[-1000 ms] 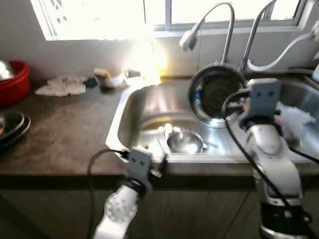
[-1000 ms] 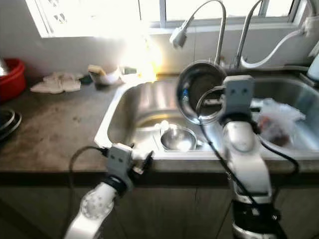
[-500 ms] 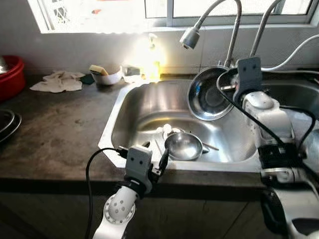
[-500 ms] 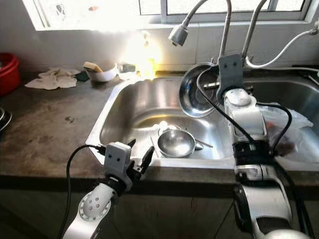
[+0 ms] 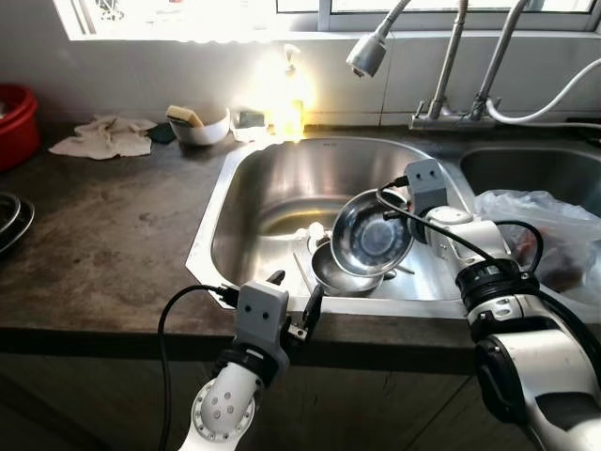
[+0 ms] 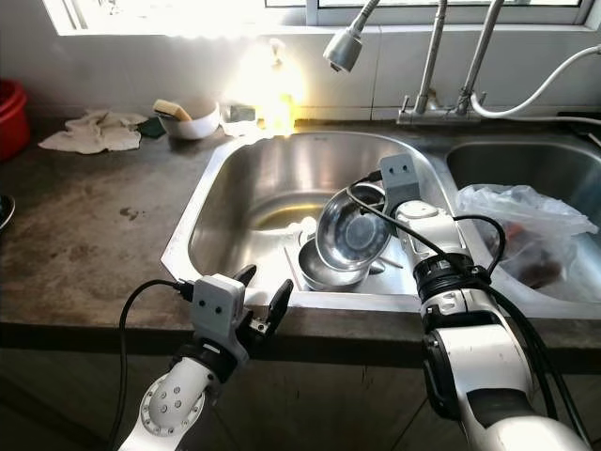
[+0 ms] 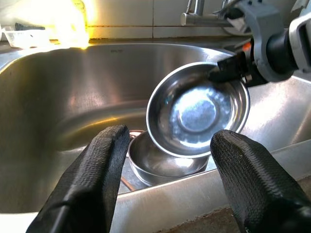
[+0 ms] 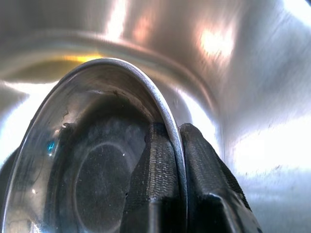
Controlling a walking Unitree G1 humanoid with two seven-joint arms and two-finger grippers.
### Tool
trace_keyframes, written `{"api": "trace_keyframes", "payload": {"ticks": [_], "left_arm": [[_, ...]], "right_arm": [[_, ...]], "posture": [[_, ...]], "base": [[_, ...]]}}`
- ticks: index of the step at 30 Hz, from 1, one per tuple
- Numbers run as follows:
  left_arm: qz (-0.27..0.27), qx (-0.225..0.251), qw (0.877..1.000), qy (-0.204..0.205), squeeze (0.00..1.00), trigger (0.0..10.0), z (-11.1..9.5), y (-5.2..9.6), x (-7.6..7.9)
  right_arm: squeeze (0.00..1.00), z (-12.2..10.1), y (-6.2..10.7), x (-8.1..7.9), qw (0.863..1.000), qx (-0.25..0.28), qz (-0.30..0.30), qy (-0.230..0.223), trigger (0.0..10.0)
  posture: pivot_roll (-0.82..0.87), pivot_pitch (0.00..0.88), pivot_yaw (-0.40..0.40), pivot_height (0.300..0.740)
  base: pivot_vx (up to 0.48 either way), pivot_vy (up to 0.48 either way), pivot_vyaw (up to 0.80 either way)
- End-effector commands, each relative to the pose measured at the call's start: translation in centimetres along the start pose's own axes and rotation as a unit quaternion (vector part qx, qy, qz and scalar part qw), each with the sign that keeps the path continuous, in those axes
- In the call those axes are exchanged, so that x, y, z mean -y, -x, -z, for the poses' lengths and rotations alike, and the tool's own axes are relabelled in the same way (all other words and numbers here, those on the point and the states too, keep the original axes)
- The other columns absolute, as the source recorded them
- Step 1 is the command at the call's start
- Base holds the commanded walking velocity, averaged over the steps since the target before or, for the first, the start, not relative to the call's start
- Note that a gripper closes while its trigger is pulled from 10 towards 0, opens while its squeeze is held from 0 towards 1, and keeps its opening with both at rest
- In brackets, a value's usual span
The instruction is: Kitchen organization
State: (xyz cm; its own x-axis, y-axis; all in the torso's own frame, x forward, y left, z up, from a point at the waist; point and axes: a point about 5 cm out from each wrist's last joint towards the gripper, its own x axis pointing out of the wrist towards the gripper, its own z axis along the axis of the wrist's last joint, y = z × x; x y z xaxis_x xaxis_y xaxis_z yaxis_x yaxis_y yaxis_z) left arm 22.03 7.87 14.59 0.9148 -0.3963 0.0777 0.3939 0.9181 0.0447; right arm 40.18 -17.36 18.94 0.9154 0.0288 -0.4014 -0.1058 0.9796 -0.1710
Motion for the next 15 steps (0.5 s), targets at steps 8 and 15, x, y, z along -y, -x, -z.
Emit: {"api": "trace_keyframes", "payload": {"ticks": [8,15], "left_arm": [[-0.002,-0.064,0.998,0.004,0.0,10.0,2.1,0.6,0.3],[-0.007,-0.066,0.998,0.005,0.0,10.0,2.3,0.2,-0.1]], "right_arm": [[1.0,1.4,0.1,0.5,1.0,-0.02,0.01,0.0,10.0],[0.0,0.1,0.9,0.7,0.998,0.047,0.038,-0.023,10.0]], "posture": [[0.15,0.114,-0.058,0.74],[0.15,0.087,-0.062,0.74]], "base": [[0.0,0.0,0.0],[0.0,0.0,0.0]]}}
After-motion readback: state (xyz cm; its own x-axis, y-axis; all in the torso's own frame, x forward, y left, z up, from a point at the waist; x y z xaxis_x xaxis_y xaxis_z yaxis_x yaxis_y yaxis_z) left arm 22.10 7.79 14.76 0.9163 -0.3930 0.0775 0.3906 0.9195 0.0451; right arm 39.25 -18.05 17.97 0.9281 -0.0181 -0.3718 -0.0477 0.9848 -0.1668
